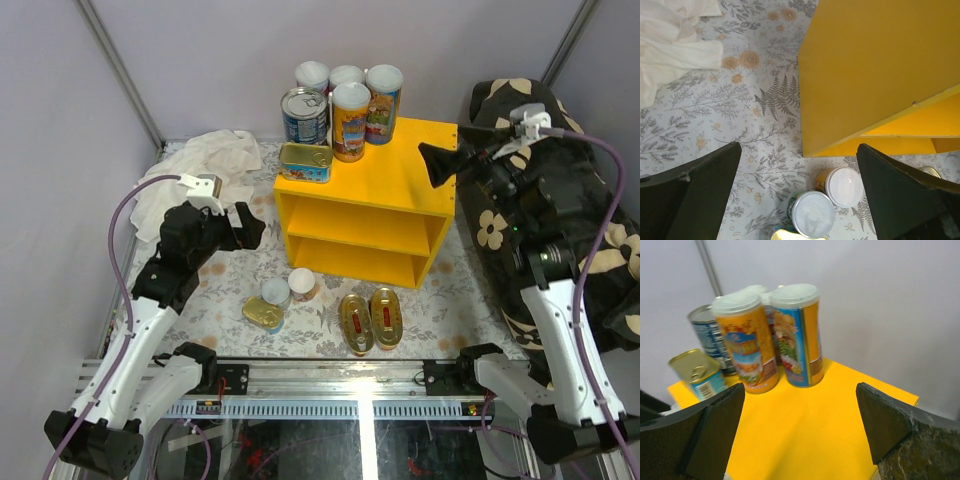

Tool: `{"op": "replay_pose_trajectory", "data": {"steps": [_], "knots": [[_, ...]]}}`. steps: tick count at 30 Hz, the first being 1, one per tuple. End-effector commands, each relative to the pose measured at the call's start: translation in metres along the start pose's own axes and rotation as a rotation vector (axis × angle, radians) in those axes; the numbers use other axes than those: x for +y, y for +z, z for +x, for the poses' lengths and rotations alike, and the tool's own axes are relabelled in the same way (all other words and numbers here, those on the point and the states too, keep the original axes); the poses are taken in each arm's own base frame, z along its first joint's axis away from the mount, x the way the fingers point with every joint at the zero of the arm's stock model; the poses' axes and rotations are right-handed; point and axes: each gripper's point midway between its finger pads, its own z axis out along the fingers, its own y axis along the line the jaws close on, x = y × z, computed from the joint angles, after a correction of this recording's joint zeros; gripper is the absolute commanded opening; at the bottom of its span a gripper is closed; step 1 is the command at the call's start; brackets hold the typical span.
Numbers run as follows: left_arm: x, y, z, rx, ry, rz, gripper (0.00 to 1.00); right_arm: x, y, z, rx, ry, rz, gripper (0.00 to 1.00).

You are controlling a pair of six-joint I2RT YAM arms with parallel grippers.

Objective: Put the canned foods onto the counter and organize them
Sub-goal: Pick up the canned food from the center of the board.

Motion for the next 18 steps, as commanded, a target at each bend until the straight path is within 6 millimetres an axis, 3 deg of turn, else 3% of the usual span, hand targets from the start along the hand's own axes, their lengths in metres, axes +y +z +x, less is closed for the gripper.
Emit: {"op": "replay_pose_trajectory", "data": {"steps": [1, 3, 6, 9, 14, 18], "knots": [[-0.006, -0.002, 0.010, 0.030, -0.072, 0.026, 1.00, 0.032, -0.025, -0.003, 0.003, 0.019, -0.110, 1.00], [-0.010, 0.000, 0.013, 0.040, -0.094, 0.051, 1.00, 0.049, -0.028, 0.007, 0.041, 0.031, -0.158, 1.00], [-0.015, 0.003, 0.015, 0.044, -0.121, 0.078, 1.00, 0.069, -0.022, 0.046, 0.153, -0.006, -0.169, 1.00], [-0.014, 0.005, 0.018, 0.055, -0.122, 0.069, 1.00, 0.103, -0.021, 0.083, 0.240, -0.067, -0.217, 1.00], [-0.006, -0.002, 0.018, 0.057, -0.113, 0.024, 1.00, 0.170, -0.052, 0.127, 0.259, -0.061, -0.363, 1.00], [0.001, -0.004, 0.021, 0.046, -0.110, -0.011, 1.00, 0.224, -0.079, 0.188, 0.381, -0.108, -0.439, 1.00]]}}
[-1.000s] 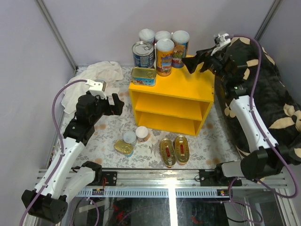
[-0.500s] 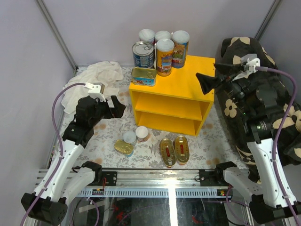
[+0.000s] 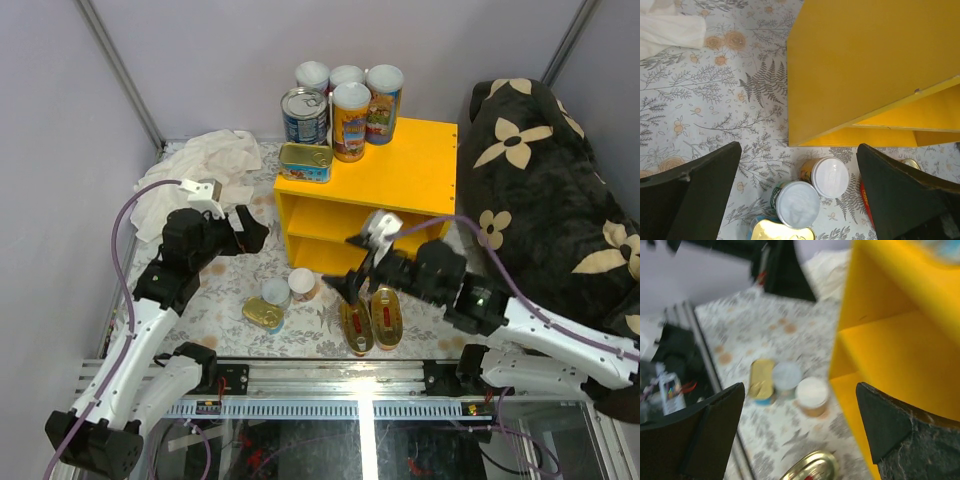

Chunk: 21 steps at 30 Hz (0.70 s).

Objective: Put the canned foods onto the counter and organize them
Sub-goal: Pick up the canned food from the center of the board.

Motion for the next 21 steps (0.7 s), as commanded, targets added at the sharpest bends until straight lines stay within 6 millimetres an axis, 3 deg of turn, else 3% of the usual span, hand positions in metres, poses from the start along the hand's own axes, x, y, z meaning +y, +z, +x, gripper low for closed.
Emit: {"op": "replay_pose_trajectory", "data": {"steps": [1, 4, 7, 14, 21], "knots": [[0.012, -0.004, 0.002, -0.019, -0.008, -0.055, 1.00, 0.037, 0.016, 0.051, 0.101, -0.049, 0.032, 1.00], [0.017, -0.002, 0.007, -0.003, -0.011, -0.078, 1.00, 0.057, 0.030, 0.078, 0.126, -0.010, -0.005, 1.00], [0.019, 0.000, 0.010, 0.005, -0.015, -0.085, 1.00, 0.062, 0.041, 0.099, 0.110, 0.034, -0.015, 1.00], [0.023, 0.001, 0.017, 0.016, -0.015, -0.101, 1.00, 0.043, 0.064, 0.163, 0.127, 0.012, 0.111, 0.99], [0.023, 0.000, 0.018, 0.016, -0.006, -0.093, 1.00, 0.037, 0.090, 0.201, 0.163, 0.014, 0.159, 1.00]]}}
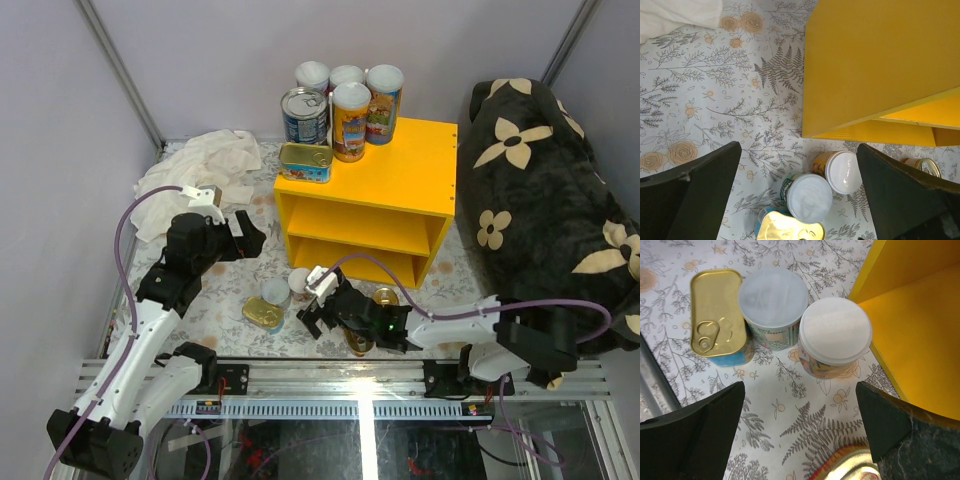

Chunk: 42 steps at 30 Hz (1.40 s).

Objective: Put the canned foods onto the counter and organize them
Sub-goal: Pick up the canned food from the center of the board.

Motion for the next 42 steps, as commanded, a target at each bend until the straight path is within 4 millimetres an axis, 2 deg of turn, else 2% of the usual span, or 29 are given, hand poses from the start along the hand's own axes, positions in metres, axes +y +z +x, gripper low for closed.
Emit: {"op": "replay_pose_trajectory", "data": {"steps": [1, 6, 13, 26, 33, 35, 39, 41, 42], "knots": [[0.003, -0.001, -0.001, -0.014, 0.005, -0.007, 1.00, -0.010, 0.021, -0.030, -0.139, 0.109, 0.068, 0.99], [0.002, -0.002, 0.002, -0.008, 0.014, 0.002, 1.00, -0.031, 0.041, -0.014, -0.110, 0.184, 0.164, 1.00], [0.002, -0.001, 0.003, -0.006, 0.028, 0.008, 1.00, -0.023, 0.065, 0.002, -0.103, 0.193, 0.112, 1.00], [0.001, 0.000, 0.005, 0.001, 0.043, 0.018, 1.00, -0.026, 0.091, -0.002, -0.153, 0.217, 0.059, 0.86], [0.002, 0.001, 0.005, 0.005, 0.046, 0.014, 1.00, -0.027, 0.086, -0.002, -0.155, 0.218, 0.061, 0.77], [0.003, 0.002, 0.005, 0.005, 0.047, 0.010, 1.00, -0.030, 0.081, -0.004, -0.160, 0.215, 0.065, 0.72], [0.003, 0.002, 0.005, 0.008, 0.044, 0.009, 1.00, -0.026, 0.071, -0.005, -0.096, 0.211, 0.042, 0.56], [0.002, 0.002, 0.005, 0.007, 0.043, 0.011, 1.00, -0.022, 0.067, -0.010, -0.070, 0.211, 0.021, 0.33], [0.003, 0.002, 0.005, 0.007, 0.043, 0.010, 1.00, -0.021, 0.064, -0.012, -0.062, 0.214, 0.014, 0.26]]}}
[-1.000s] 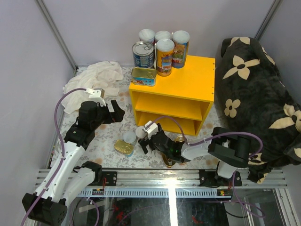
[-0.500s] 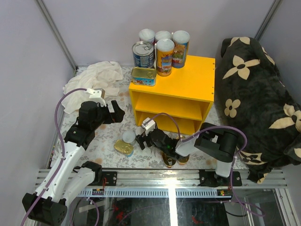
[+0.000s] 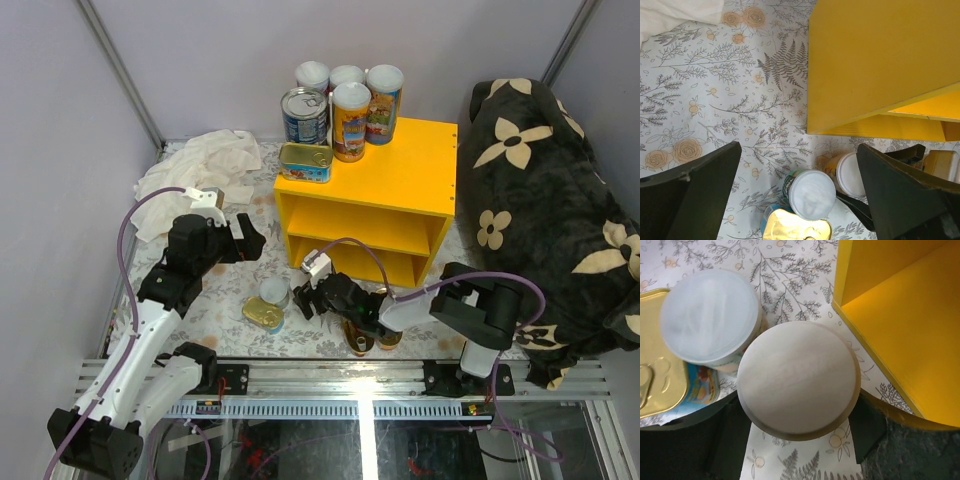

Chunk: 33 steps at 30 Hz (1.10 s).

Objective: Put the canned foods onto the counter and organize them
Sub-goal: Pick up the canned food from the center of the board.

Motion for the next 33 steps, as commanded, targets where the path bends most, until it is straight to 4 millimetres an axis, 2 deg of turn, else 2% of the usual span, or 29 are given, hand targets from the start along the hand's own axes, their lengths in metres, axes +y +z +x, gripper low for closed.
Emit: {"op": "replay_pose_trajectory", "data": {"steps": [1, 7, 10, 16, 22, 28, 33], "knots": [[0.000, 0.000, -0.002, -0.013, 0.013, 0.005, 1.00, 0.016, -0.014, -0.052, -0.074, 0.044, -0.065, 0.24], [0.000, 0.000, -0.003, -0.019, 0.011, 0.007, 1.00, 0.024, -0.044, -0.090, -0.142, 0.060, -0.121, 0.23], [-0.001, -0.001, -0.004, -0.021, 0.010, 0.007, 1.00, 0.034, -0.058, -0.104, -0.137, 0.020, -0.164, 0.17], [0.000, -0.001, -0.005, -0.026, 0.010, 0.003, 1.00, 0.074, -0.089, -0.115, -0.107, -0.132, -0.302, 0.16], [0.002, -0.003, -0.008, -0.037, 0.007, -0.011, 1.00, 0.110, -0.116, -0.136, -0.150, -0.162, -0.433, 0.15], [0.003, -0.005, -0.007, -0.046, 0.003, -0.015, 1.00, 0.131, -0.131, -0.183, -0.245, -0.212, -0.459, 0.12], [0.004, -0.005, -0.010, -0.050, 0.002, -0.022, 1.00, 0.125, -0.133, -0.235, -0.283, -0.285, -0.364, 0.11]]}}
